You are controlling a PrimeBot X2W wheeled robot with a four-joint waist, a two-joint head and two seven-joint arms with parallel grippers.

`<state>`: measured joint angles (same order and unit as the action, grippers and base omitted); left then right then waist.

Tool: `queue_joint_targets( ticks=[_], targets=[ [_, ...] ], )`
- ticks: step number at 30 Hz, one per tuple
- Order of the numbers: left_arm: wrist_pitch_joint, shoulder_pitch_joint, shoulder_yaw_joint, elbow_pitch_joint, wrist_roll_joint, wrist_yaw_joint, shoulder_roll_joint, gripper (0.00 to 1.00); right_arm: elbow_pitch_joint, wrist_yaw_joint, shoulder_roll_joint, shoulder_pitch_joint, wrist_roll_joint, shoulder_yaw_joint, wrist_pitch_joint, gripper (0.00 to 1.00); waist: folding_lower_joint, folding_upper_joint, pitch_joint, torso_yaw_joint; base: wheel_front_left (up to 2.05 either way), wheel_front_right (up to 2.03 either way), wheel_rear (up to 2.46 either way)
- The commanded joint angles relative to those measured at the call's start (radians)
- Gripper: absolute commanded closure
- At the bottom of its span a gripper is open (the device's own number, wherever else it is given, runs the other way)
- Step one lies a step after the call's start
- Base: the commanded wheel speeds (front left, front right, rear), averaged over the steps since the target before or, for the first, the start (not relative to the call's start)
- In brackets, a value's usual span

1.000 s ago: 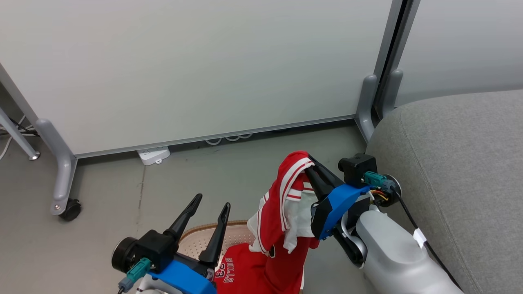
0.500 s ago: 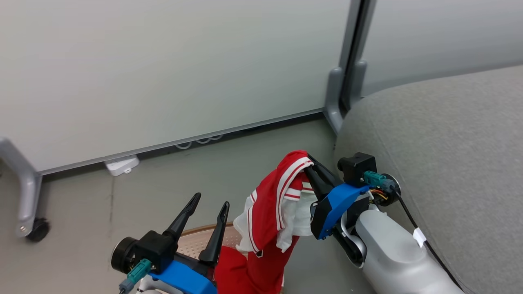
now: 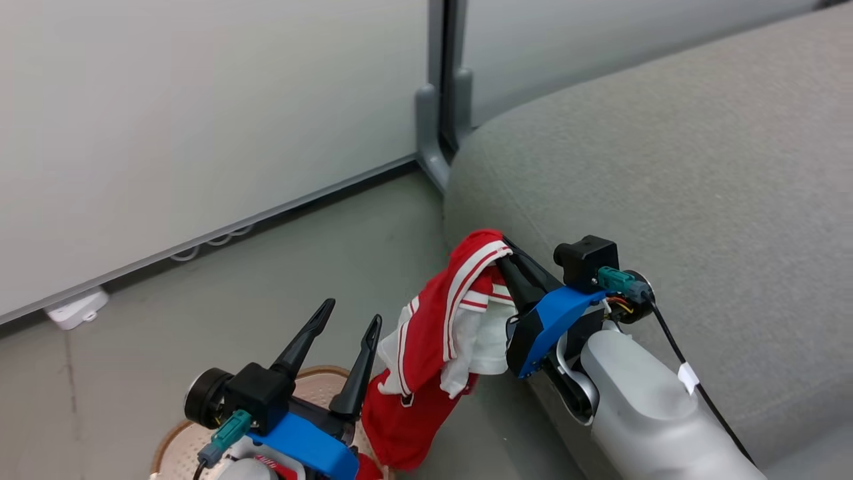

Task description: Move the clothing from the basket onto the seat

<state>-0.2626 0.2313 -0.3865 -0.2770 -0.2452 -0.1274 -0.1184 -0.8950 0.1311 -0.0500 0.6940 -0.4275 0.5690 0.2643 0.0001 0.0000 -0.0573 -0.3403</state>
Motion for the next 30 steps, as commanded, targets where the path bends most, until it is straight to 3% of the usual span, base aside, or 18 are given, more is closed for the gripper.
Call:
queue_joint_targets(
  ticks=[1, 11, 21, 25, 30],
  targets=[
    [-0.003, 0.016, 0.002, 0.005, 0.004, -0.003, -0.012, 0.0, 0.01, -0.001, 0.0, 0.017, 0.008, -0.005, 0.0, 1.0, -0.0001, 0.0, -0.032, -0.059, 0.0, 0.0, 0.0],
    [-0.003, 0.045, -0.022, 0.003, 0.003, -0.004, -0.023, 0.0, 0.022, -0.001, 0.0, 0.005, 0.02, -0.032, 0.0, 1.0, -0.0001, 0.0, -0.068, -0.147, 0.0, 0.0, 0.0],
    [-0.003, 0.061, -0.031, 0.011, 0.006, -0.004, -0.034, 0.0, 0.004, -0.001, -0.003, 0.04, 0.032, -0.103, 0.0, 1.0, -0.0001, 0.0, -0.098, -0.132, 0.0, 0.0, 0.0],
    [-0.003, 0.074, -0.033, 0.021, 0.013, -0.004, -0.04, 0.0, -0.01, -0.001, -0.03, 0.095, 0.036, -0.15, 0.0, 1.0, -0.0001, 0.0, -0.128, -0.112, 0.0, 0.0, 0.0],
    [-0.003, 0.108, -0.05, 0.043, 0.03, -0.004, -0.059, 0.0, -0.002, -0.001, -0.133, 0.244, 0.022, -0.241, -0.038, 1.0, -0.0001, 0.0, -0.208, -0.07, 0.0, 0.0, 0.0]
  ],
)
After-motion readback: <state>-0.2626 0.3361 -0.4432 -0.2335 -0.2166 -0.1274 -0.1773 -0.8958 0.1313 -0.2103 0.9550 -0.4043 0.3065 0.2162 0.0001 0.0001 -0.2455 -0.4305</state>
